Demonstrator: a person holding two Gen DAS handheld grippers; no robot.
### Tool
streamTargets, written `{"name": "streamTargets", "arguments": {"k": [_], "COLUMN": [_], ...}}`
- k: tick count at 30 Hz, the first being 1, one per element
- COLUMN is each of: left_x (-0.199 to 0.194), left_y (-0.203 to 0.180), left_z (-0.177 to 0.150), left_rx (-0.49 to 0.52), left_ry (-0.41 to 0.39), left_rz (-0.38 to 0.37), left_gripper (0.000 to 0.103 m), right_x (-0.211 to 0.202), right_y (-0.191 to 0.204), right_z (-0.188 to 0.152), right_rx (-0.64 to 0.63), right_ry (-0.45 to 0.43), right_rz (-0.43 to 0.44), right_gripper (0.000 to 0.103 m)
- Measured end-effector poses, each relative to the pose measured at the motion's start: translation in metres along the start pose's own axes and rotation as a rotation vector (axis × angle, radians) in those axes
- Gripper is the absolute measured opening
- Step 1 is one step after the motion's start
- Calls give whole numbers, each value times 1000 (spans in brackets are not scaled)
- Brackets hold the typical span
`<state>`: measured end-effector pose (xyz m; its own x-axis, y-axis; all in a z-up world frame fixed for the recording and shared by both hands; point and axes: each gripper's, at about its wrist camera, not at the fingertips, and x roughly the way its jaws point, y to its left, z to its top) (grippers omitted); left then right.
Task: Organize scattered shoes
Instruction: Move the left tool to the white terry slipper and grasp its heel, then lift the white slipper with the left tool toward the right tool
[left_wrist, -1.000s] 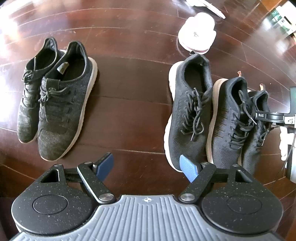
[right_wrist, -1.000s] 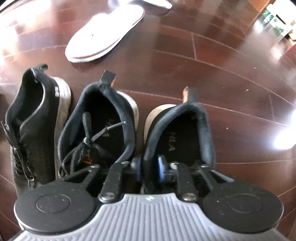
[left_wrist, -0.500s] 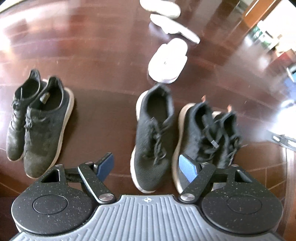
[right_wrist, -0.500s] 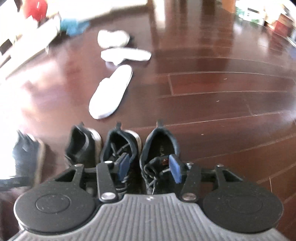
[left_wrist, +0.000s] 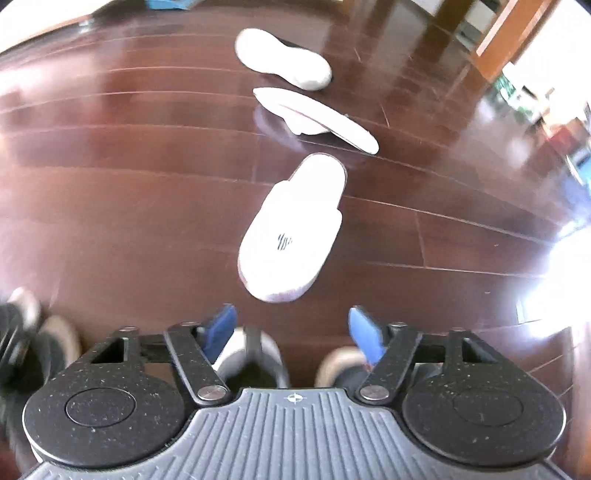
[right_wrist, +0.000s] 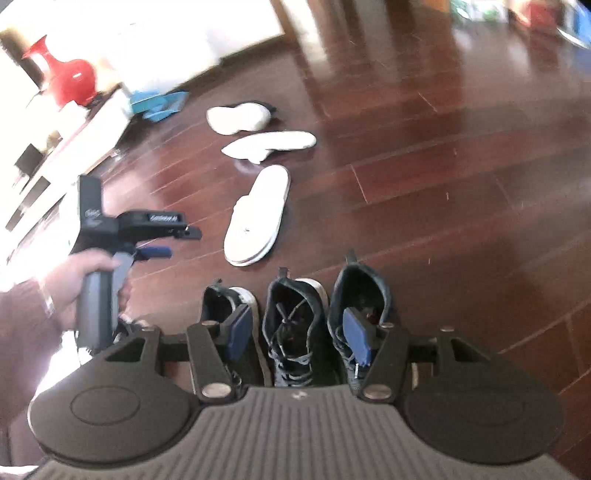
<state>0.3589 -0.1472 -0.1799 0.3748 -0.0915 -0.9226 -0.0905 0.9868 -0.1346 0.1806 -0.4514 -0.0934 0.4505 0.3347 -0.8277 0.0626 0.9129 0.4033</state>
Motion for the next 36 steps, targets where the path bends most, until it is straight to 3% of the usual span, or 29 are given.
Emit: {"name": "streamTargets", "arguments": {"k": [7,11,19,26,28,32,36], "left_x": [109,149,176,192,192,186,180], "left_y": [7,-1,-17,-18,-18,-16,-14], "left_z": [56,77,79,68,69,71,73], "left_rx": [117,91,118,145,149,177,188], "left_ry": [58,78,77,90,94,98,99], "left_rz": [44,25,44,48,46,57,48], "left_gripper": [73,73,74,67,60,36,26], "right_x": [78,103,111,128,134,145,156], "right_y": [26,33,13,-3,-1,7,15], "right_z": [-35,-49,-31,-4,2,15,28], "right_rx": [120,159,221,228,215,163,110], "right_ry": [88,128,68,3,-7,-19,-31], "right_rz": [-4,0,-42,-123,-128,-127,-126], "right_gripper": [58,58,58,59,59,61,61]}}
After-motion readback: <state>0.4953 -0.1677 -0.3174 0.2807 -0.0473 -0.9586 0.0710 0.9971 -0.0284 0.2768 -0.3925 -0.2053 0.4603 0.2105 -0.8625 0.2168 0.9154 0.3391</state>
